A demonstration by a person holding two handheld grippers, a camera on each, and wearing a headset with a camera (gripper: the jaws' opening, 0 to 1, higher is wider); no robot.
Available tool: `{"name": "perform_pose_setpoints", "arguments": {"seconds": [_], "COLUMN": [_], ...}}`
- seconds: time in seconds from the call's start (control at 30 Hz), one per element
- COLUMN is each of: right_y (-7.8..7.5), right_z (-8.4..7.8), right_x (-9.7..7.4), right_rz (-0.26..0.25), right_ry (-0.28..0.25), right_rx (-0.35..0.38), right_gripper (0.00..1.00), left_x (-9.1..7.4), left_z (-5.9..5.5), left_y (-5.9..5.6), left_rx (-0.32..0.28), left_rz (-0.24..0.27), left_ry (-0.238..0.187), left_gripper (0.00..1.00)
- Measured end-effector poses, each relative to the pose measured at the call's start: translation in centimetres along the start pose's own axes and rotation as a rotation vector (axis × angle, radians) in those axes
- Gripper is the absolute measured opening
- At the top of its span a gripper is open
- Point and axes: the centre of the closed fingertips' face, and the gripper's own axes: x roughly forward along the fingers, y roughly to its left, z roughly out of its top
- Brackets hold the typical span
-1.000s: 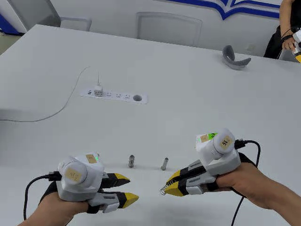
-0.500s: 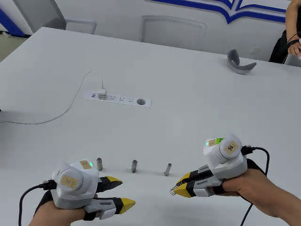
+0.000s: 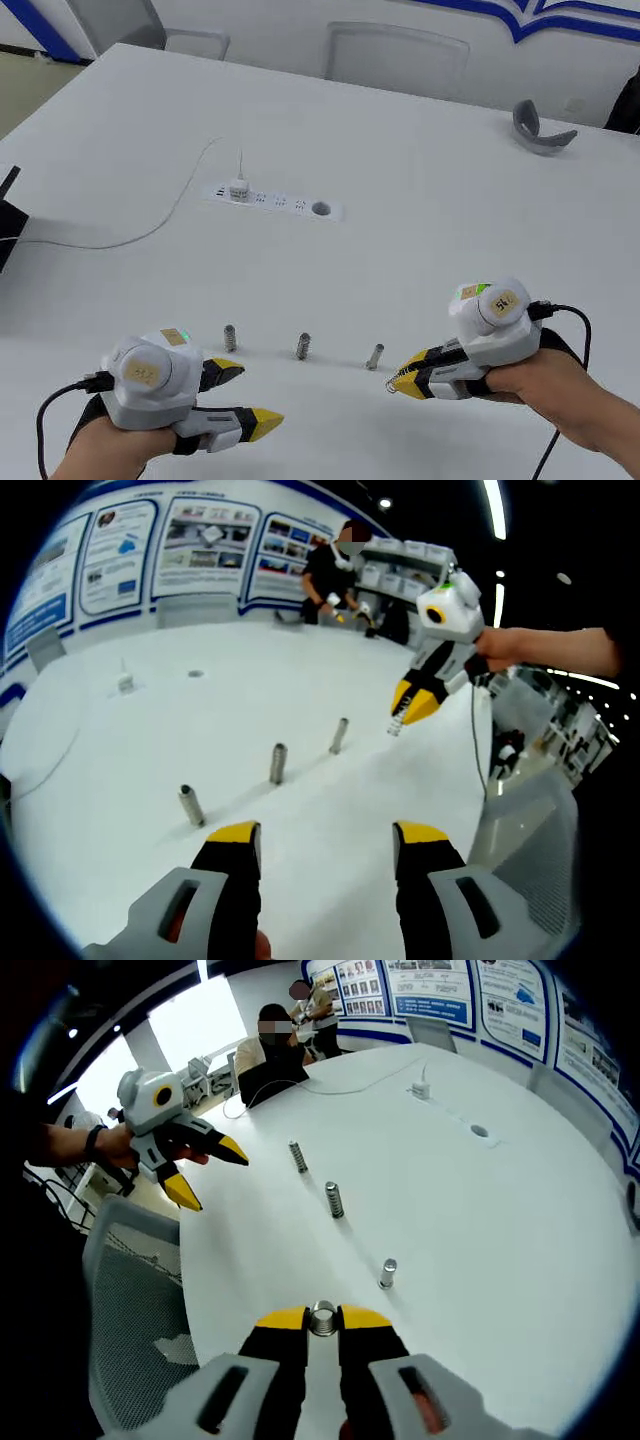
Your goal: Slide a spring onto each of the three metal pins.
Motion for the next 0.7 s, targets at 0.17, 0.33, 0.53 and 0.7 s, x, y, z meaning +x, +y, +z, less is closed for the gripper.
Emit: {"name": "perform_pose_setpoints", "arguments": {"seconds": [0.17,0.33,0.53,0.7], "right_y": [-1.1,-2.3,-3.5,-4.5], "right_z": [0.1,0.0,0.6,1.0], "right_x": [0.5,0.8,0.8,1.0], "right_rz": [-0.032,-0.065,-0.085,-0.100], "right_ry": [0.011,0.025,0.023,0.031], "right_rx": [0.002,0.009,0.006,-0.007], "right_gripper": [0.12,0.12,0.12,0.12], "left_x": [-0.6,-1.2,-1.9,-2.4], "left_z": [-0.4,-0.6,-0.9,-0.9], "left_y": [0.9,1.9,3.1,3.5], "left_rx": [-0.020,-0.037,-0.061,-0.074], "left_rz": [0.028,0.056,0.085,0.101], "left_ry": [0.002,0.004,-0.003,-0.003], "left_gripper": [0.58,0.63,0.65,0.68]}}
